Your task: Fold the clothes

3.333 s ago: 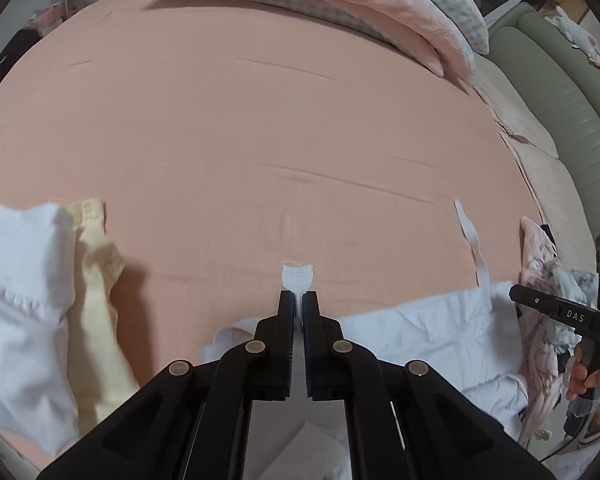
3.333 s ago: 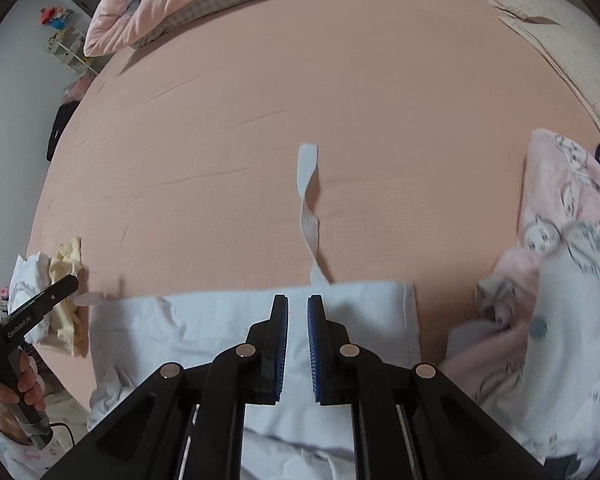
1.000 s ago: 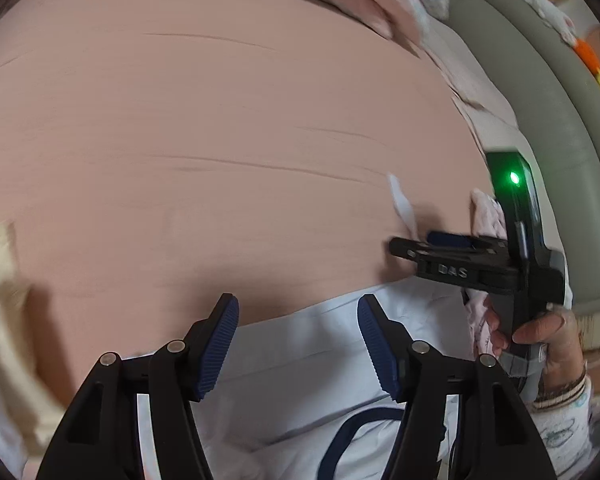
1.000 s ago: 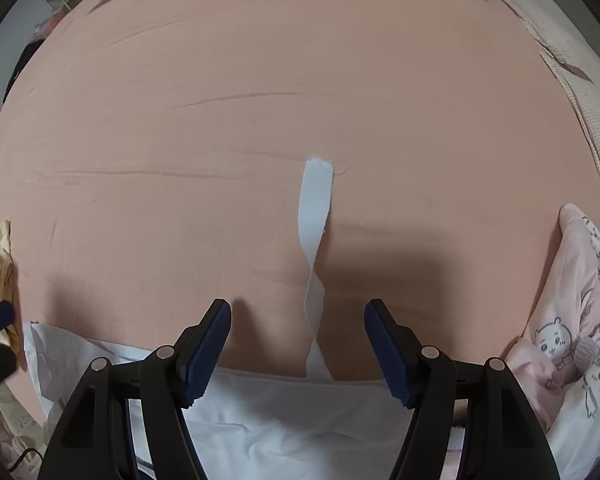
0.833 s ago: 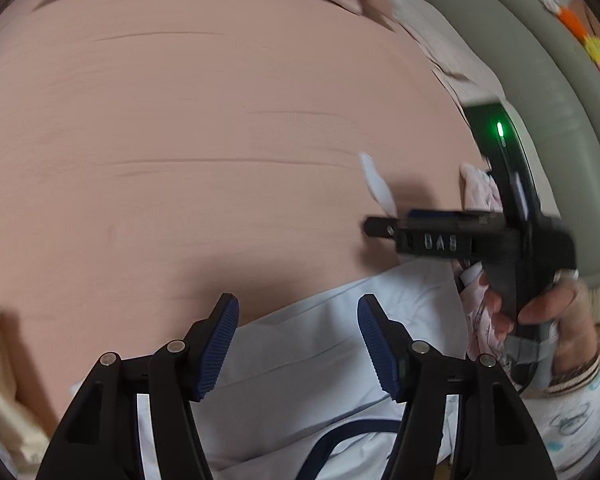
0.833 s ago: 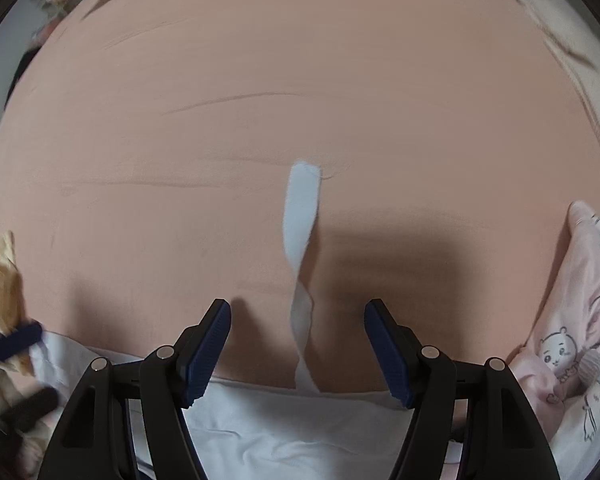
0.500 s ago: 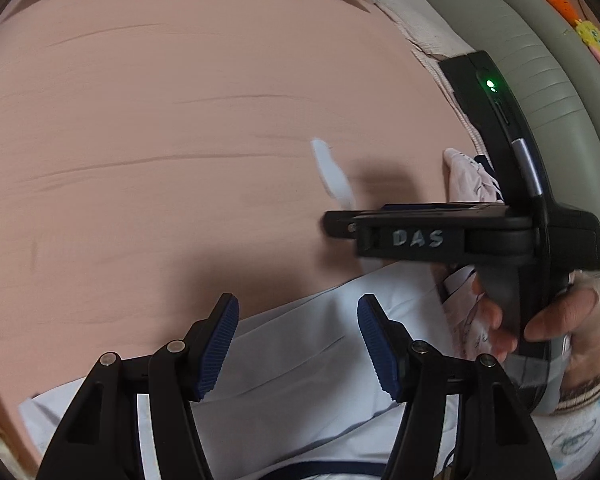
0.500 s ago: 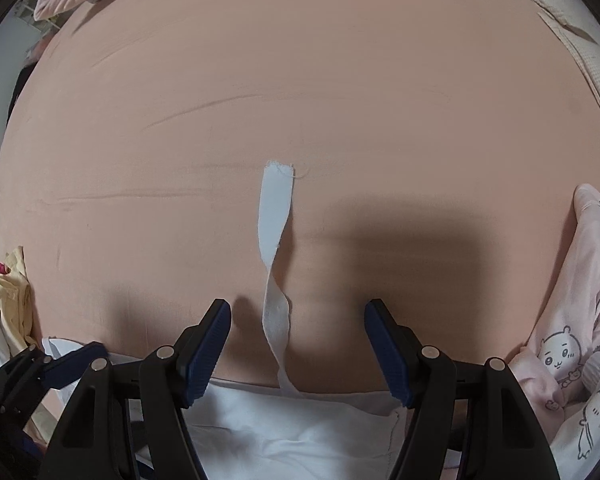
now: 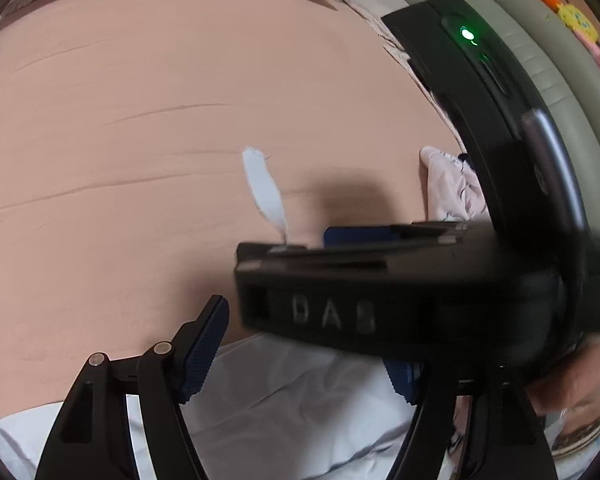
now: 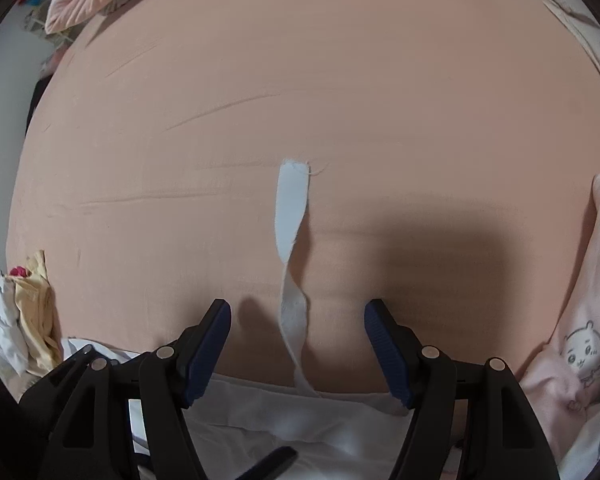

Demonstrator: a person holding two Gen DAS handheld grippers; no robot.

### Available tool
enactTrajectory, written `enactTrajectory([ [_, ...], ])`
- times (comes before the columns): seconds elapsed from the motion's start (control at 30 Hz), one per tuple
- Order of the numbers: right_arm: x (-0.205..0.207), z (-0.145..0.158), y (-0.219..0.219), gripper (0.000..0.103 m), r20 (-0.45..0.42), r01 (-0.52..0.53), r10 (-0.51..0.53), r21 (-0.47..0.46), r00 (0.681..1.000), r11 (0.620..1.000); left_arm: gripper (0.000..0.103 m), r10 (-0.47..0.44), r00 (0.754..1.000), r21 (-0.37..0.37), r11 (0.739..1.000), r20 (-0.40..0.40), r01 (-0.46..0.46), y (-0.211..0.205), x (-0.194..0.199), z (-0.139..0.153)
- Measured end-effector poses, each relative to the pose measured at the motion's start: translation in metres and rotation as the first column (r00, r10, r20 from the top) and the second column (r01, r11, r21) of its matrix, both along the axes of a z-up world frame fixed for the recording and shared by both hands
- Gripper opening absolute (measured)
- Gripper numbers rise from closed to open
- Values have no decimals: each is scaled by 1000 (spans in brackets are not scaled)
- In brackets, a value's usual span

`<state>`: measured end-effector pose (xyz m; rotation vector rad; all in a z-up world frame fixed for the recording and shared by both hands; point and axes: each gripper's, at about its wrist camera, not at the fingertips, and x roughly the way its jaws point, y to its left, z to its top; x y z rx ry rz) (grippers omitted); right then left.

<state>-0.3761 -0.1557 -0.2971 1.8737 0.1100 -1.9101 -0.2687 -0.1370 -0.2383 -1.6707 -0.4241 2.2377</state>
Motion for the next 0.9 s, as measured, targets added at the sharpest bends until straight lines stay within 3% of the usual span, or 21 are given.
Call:
enactTrajectory([
  [0.23, 4, -5, -2, 68, -21, -57, 56, -36, 998, 998, 70, 18, 1000, -3, 1000, 20, -18, 11, -12, -14],
  [0.3, 7, -7, -2, 61, -41, -76, 75, -36, 996, 996, 70, 14, 999, -2, 1000, 29, -14, 13, -14, -20],
  [0.37, 8, -6, -2, 42, -74, -84, 83, -7, 994, 996, 70, 16, 1000, -22, 1000, 9, -16, 18, -14, -21],
  [0.5, 9, -9, 8, 18, -105, -40, 37, -26, 994, 999, 68, -11, 999, -68, 998, -35, 9, 35, -15, -19],
  [0.57, 8, -11, 15, 11, -113, -14, 8, -53, 994, 999, 61, -35, 998, -92, 995, -55, 30, 45, -17, -19],
  [0.63, 8, -13, 19, 9, -108, 10, -20, -90, 994, 996, 41, -68, 995, -109, 992, -79, 59, 57, -19, -19],
  [0.73, 7, -16, 23, 5, -104, 37, -51, -134, 993, 990, 24, -83, 993, -105, 992, -83, 74, 63, -21, -20],
  [0.9, 7, -15, 20, 4, -105, 54, -73, -170, 992, 984, 14, -77, 993, -81, 994, -95, 69, 60, -21, -18],
])
